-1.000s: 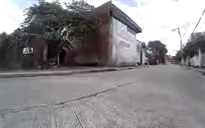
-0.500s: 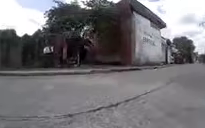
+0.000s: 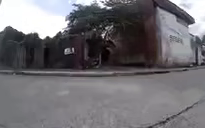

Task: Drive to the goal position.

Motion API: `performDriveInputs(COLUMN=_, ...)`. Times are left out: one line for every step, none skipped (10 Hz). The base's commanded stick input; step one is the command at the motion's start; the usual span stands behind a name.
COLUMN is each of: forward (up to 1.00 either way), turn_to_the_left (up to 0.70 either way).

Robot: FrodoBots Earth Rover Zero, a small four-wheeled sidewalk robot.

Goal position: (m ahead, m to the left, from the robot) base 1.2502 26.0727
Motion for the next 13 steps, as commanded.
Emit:
performDriveInputs(forward=1.00, turn_to_the_left=0.38)
performDriveInputs(forward=1.00, turn_to_the_left=0.38)
performDriveInputs(forward=1.00, turn_to_the_left=0.38)
performDriveInputs(forward=1.00, turn_to_the_left=0.38)
performDriveInputs(forward=1.00, turn_to_the_left=0.38)
performDriveInputs(forward=1.00, turn_to_the_left=0.38)
performDriveInputs(forward=1.00, turn_to_the_left=0.38)
performDriveInputs(forward=1.00, turn_to_the_left=0.38)
performDriveInputs(forward=1.00, turn_to_the_left=0.38)
performDriveInputs(forward=1.00, turn_to_the_left=0.38)
performDriveInputs(forward=1.00, turn_to_the_left=0.38)
performDriveInputs(forward=1.00, turn_to_the_left=0.38)
performDriveInputs(forward=1.00, turn_to_the_left=0.38)
